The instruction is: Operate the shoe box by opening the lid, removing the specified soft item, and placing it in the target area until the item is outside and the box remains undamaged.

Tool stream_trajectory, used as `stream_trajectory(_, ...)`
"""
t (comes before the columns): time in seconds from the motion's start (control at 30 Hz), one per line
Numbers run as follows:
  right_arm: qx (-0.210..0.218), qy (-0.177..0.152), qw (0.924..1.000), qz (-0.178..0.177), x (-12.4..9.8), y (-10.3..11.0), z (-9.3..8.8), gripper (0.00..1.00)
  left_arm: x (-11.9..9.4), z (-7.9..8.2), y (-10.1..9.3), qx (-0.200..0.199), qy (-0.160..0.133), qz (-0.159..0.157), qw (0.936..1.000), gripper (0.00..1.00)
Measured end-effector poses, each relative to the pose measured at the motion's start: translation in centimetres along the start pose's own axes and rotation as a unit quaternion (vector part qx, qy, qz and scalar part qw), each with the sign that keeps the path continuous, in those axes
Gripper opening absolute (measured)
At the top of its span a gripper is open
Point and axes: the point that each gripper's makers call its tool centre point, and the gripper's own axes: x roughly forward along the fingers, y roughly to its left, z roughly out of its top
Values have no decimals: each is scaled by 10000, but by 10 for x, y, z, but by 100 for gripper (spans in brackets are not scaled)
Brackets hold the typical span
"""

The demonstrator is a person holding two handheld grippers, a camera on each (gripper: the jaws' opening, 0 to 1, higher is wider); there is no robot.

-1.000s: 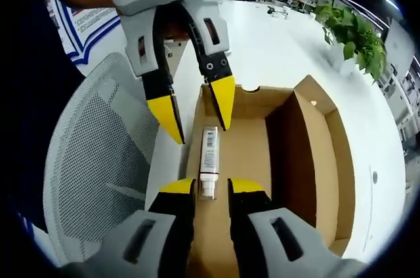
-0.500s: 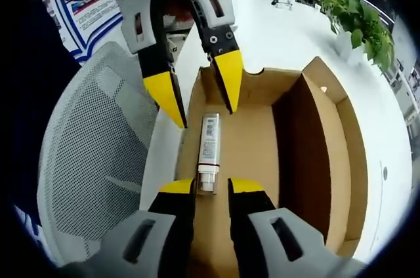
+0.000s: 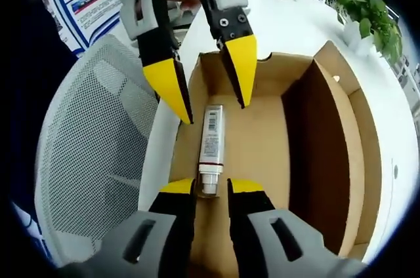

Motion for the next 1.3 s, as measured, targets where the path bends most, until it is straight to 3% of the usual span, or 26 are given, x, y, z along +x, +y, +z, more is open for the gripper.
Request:
stream_trajectory(0.43, -87, 238, 9995, 198, 17, -2, -13, 16, 7, -5, -1, -97, 18, -66, 9999, 21)
stream_trajectory(0.73, -47, 132, 9995, 275, 22, -2, -10, 17, 12, -6, 1, -125, 28, -114, 9999, 21)
stream_trajectory(0.83, -147, 280, 9991, 291, 28, -2, -16, 17, 12, -7, 1, -125, 47, -127, 9998, 21)
stream_trajectory(1.3, -77, 32, 9999, 139, 34, -11, -15, 18, 15, -11, 3, -165, 125, -142, 9997, 21)
